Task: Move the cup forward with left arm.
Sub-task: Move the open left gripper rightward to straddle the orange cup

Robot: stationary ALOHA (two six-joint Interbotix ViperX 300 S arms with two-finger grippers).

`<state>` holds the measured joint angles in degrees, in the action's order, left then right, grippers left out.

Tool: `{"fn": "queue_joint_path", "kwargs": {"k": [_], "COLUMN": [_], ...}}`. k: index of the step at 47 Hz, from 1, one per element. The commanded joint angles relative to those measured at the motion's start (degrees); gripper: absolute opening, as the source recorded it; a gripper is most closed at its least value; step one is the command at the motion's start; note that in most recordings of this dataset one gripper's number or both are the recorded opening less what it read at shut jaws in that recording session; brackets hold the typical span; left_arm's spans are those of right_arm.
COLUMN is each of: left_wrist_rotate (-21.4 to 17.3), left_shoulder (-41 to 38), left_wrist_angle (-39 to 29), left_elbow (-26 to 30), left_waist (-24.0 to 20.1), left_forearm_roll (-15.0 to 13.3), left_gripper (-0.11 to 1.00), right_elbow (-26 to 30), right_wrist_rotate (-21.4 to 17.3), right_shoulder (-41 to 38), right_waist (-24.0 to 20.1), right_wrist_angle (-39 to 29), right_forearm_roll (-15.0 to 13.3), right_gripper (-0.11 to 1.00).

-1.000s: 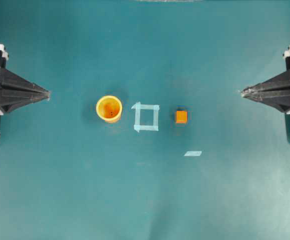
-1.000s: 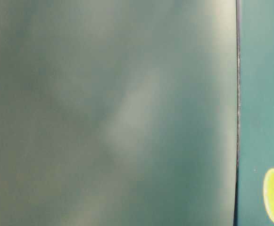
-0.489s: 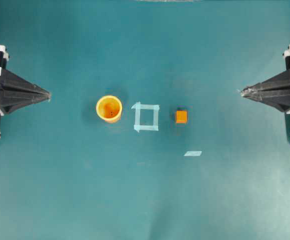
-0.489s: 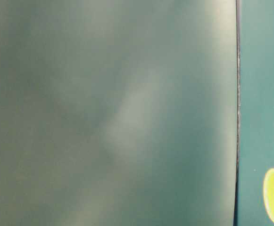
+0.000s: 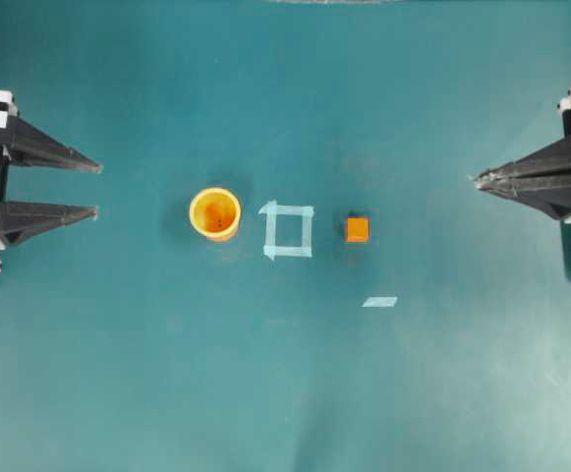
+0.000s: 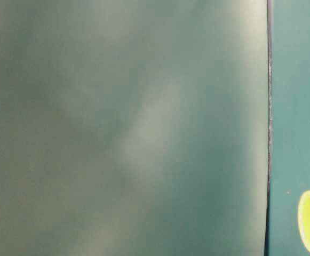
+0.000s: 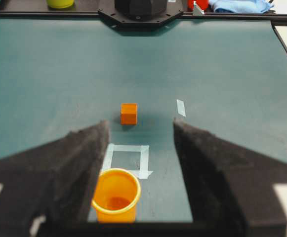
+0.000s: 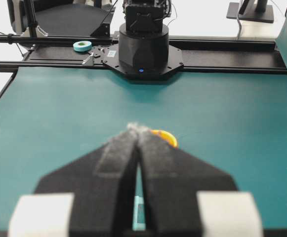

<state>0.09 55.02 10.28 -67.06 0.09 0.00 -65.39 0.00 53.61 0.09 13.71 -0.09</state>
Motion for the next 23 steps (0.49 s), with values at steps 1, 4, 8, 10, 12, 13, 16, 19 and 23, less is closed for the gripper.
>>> {"fn": "queue_joint_path", "kwargs": {"k": [1,4,8,10,12,13,16,19,23], "left_wrist_rotate": [0.09,0.09,0.09,-0.09,-0.18,-0.18,-0.18,-0.18,-0.18], "left_shoulder": [-0.53,-0.53,-0.62,-0.62,-0.62,-0.62,-0.62,-0.62,-1.14], "left_wrist_angle": [-0.09,-0.35,-1.41,-2.29,-3.25,-4.04,-5.45,-6.5,-7.21], "left_elbow": [0.62,0.62,0.53,0.62,0.62,0.53,0.62,0.53,0.44], "left_waist": [-0.7,-1.14,-1.76,-1.93,-2.29,-2.37,-2.72,-2.72,-2.72], "left_forearm_roll": [0.18,0.18,0.09,0.09,0.09,0.09,0.18,0.09,0.09], "left_gripper": [0.54,0.56,0.58,0.6,0.62,0.64,0.71,0.76,0.79], "right_elbow": [1.76,1.76,1.85,1.93,1.93,1.93,1.93,2.02,2.02], "right_wrist_rotate": [0.09,0.09,0.09,0.09,0.09,0.09,0.09,0.09,0.09], "right_shoulder": [-0.09,-0.09,-0.09,-0.09,-0.09,0.0,0.0,0.0,0.0], "right_waist": [0.09,0.09,0.18,0.09,0.18,0.09,0.18,0.26,0.44], "right_wrist_angle": [0.26,0.26,0.18,0.18,0.18,0.26,0.26,0.26,0.18], "right_forearm_roll": [0.18,0.09,0.18,0.18,0.18,0.18,0.18,0.18,0.18], "right_gripper": [0.0,0.0,0.0,0.0,0.0,0.0,0.0,0.0,0.0]}}
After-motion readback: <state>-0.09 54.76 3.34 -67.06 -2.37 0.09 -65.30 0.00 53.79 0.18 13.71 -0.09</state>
